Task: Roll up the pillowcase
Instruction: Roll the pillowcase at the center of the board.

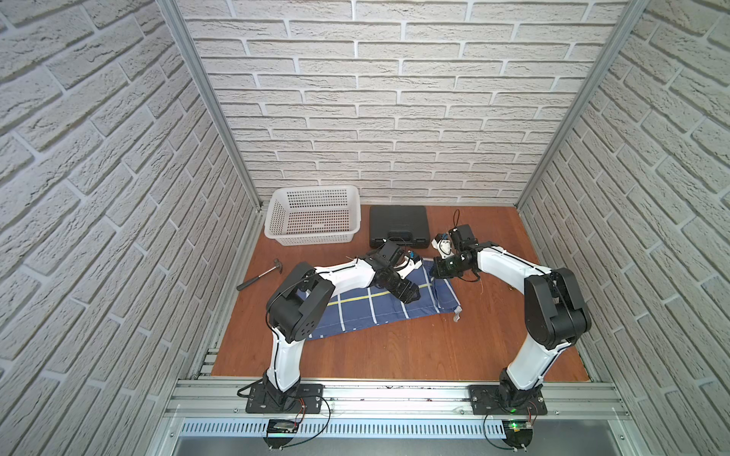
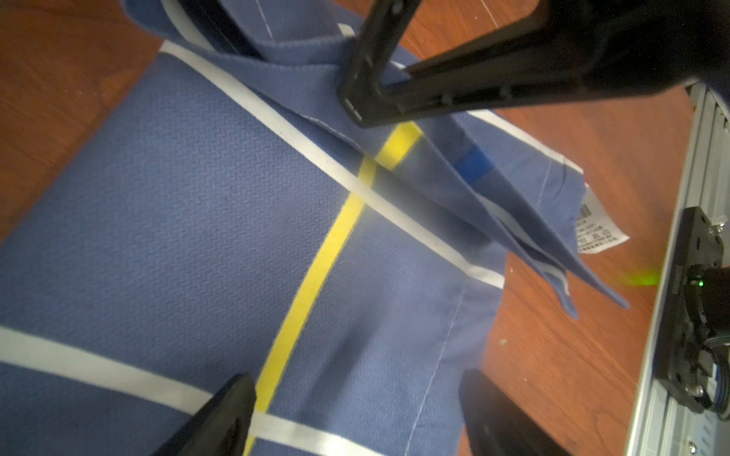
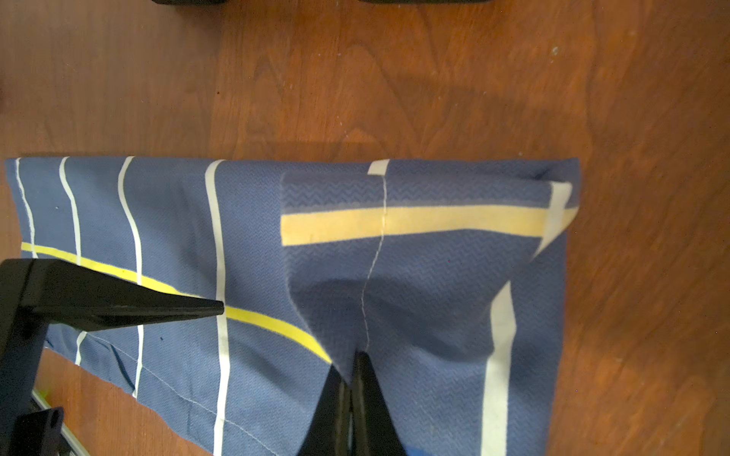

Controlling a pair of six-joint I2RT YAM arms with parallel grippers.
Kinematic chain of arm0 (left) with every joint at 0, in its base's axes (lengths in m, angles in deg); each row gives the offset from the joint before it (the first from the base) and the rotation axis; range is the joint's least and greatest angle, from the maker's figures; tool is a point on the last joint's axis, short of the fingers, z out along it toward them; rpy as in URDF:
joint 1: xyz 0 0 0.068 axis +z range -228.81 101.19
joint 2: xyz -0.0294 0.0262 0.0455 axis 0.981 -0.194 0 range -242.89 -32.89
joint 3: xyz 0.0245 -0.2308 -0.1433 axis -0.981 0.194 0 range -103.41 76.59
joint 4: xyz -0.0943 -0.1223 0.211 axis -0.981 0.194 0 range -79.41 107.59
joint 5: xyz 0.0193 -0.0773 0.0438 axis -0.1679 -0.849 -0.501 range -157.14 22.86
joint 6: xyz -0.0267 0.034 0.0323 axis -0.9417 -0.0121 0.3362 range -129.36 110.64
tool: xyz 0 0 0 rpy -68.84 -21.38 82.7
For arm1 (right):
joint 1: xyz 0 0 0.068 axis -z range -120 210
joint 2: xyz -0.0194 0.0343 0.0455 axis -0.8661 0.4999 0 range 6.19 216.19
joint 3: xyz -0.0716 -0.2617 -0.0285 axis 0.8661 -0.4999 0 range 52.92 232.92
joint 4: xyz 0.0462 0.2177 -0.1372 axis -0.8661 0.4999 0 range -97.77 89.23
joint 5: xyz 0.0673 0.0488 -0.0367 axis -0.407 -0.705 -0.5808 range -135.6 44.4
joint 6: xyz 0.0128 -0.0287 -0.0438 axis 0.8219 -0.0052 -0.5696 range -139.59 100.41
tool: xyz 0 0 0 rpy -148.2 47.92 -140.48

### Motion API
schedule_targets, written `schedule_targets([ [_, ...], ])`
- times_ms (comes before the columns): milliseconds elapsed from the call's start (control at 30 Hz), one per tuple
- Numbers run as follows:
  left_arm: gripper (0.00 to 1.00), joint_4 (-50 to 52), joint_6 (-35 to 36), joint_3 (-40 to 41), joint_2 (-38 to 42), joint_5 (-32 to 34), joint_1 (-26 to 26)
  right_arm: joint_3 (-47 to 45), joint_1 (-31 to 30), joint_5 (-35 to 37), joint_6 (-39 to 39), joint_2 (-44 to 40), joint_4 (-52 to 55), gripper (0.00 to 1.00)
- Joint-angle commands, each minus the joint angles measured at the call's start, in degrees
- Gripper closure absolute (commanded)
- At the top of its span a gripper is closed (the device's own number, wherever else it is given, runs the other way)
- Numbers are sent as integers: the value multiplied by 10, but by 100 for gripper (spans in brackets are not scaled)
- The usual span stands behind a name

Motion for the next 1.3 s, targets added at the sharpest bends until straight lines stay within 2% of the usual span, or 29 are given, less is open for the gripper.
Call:
schedule_targets([
  [0,14,-5,-1,6,16,-1,-2,-10,-10,-18,2,11,-14,90],
  [100,14,-4,-2,5,17,-2,-2,-8,-11,-18,-24,18,11,88],
  [200,14,-3,-2,5,20,-3,-1,-11,-12,-21,-18,12,10,74],
  [300,14,-6,-13,-1,27,-7,1,-5,-11,-34,5,3,-4,67],
  [600,17,-11,-42,-54,19,1,3,-11,31,-54,13,-80,25,58],
  [733,21,-10,-60,-106,-16,12,2,-64,69,-46,6,-128,47,58],
  [900,25,-14,-78,-175,-71,11,-3,-125,80,-61,4,-151,49,67],
  [1033,27,-71,-107,-186,-95,-20,-9,-170,85,-64,24,-157,16,75],
  [1267,28,-68,-107,-223,-159,-54,-16,-219,89,-67,49,-139,-33,77],
])
